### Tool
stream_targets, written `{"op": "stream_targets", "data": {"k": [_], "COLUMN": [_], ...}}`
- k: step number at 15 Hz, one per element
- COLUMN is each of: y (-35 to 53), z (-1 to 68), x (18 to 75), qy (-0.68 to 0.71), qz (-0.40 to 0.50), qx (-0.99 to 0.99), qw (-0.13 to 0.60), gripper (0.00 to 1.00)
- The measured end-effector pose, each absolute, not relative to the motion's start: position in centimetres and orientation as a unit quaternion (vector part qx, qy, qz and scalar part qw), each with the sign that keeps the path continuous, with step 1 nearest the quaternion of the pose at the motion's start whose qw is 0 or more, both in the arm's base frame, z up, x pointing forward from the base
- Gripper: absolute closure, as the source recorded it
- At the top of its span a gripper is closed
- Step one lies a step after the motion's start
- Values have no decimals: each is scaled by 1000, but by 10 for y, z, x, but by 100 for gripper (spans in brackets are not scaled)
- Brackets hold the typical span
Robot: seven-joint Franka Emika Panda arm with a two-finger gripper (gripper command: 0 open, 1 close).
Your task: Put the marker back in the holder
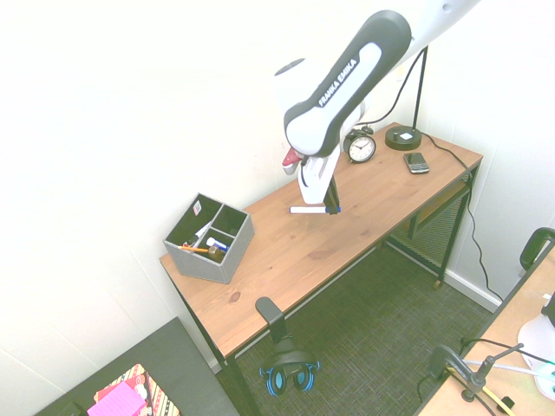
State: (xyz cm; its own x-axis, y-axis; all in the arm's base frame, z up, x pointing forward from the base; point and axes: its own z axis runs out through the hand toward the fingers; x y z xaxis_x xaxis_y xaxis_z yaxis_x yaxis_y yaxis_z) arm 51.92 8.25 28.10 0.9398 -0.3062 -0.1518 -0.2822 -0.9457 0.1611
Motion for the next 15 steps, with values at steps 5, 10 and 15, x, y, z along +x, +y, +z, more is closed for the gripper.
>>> {"op": "stream_targets", "data": {"k": [5,10,15], "y": [150,187,190], "z": [374,381,340], "x": [542,583,605], "qy": [-252,-370,-443], "qz": [-186,-260,-330], "qx": [949,891,834], "qw": [38,23,-3], "gripper": [100,100,100]}}
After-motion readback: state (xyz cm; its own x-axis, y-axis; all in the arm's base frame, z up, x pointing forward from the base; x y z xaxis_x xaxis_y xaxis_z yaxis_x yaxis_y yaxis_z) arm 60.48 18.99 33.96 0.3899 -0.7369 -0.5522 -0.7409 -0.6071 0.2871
